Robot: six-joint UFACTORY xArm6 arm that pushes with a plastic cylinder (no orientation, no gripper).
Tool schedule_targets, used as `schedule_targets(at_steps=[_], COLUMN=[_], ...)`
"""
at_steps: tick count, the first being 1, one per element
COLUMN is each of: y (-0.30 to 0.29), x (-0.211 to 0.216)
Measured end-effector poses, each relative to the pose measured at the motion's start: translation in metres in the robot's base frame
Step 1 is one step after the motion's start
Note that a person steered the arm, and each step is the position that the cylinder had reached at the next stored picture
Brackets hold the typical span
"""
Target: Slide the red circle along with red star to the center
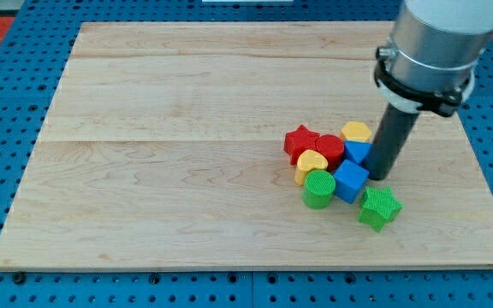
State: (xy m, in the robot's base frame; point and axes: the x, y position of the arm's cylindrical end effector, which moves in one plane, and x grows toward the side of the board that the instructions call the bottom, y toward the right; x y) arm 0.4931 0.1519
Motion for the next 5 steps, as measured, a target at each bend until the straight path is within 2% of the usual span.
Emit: schedule_targets(at_steps=[1,2,4,5], y=[-0.021,-0.048,-0.149,-0.173], x=[-0.017,-0.015,-0.039,-0.049])
